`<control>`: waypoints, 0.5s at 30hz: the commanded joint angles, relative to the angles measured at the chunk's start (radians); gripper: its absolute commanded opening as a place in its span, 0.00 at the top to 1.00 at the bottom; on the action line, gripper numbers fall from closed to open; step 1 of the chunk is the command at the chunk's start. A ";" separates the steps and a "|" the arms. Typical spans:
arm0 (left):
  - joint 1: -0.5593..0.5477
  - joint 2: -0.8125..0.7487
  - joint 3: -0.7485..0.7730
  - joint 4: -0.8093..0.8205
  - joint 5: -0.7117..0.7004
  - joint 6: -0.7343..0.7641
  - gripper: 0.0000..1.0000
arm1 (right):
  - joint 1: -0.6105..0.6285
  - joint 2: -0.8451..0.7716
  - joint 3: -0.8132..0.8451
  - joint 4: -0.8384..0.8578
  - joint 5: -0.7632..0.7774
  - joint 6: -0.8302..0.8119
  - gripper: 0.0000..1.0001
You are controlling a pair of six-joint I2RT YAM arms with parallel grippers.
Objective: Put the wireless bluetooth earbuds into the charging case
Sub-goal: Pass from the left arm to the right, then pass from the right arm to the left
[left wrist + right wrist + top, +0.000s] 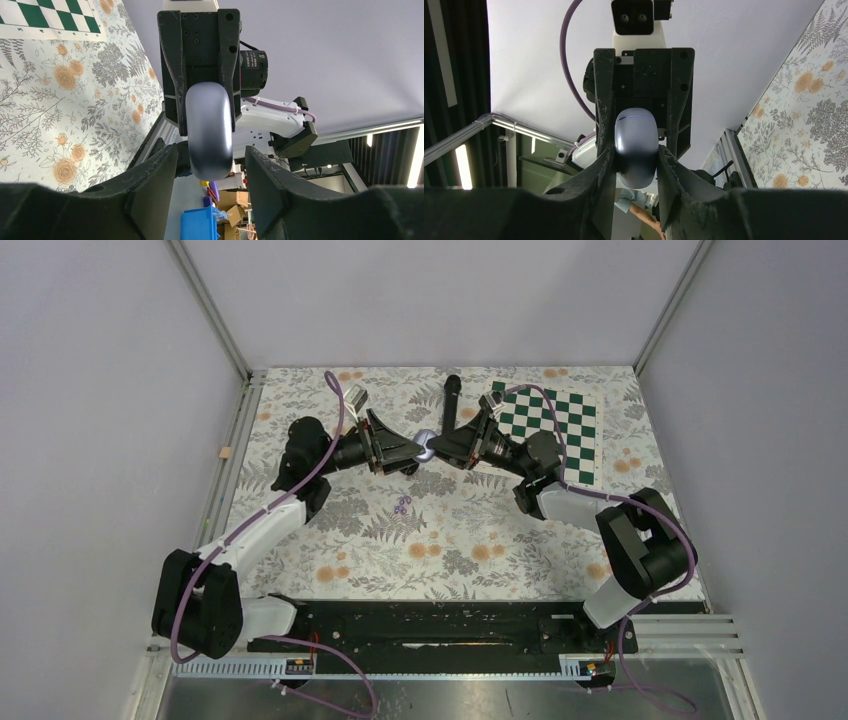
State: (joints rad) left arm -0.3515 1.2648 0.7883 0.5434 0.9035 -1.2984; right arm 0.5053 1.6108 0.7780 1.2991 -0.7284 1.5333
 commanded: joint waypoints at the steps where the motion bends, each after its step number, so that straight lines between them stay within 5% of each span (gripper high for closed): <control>1: 0.002 -0.025 0.057 -0.006 0.009 0.035 0.52 | 0.012 -0.004 -0.002 0.099 -0.046 0.004 1.00; 6: 0.002 -0.010 0.043 0.057 0.013 -0.007 0.79 | 0.012 -0.003 0.000 0.108 -0.062 0.009 1.00; 10: 0.015 0.005 -0.006 0.266 0.015 -0.146 1.00 | 0.012 0.036 0.009 0.195 -0.087 0.056 1.00; 15: 0.052 0.060 -0.076 0.705 0.006 -0.444 1.00 | 0.012 0.040 0.036 0.198 -0.156 0.035 1.00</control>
State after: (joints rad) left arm -0.3344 1.2976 0.7334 0.7750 0.9226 -1.4635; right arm 0.5060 1.6417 0.7765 1.4139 -0.7616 1.5719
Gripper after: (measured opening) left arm 0.321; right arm 0.376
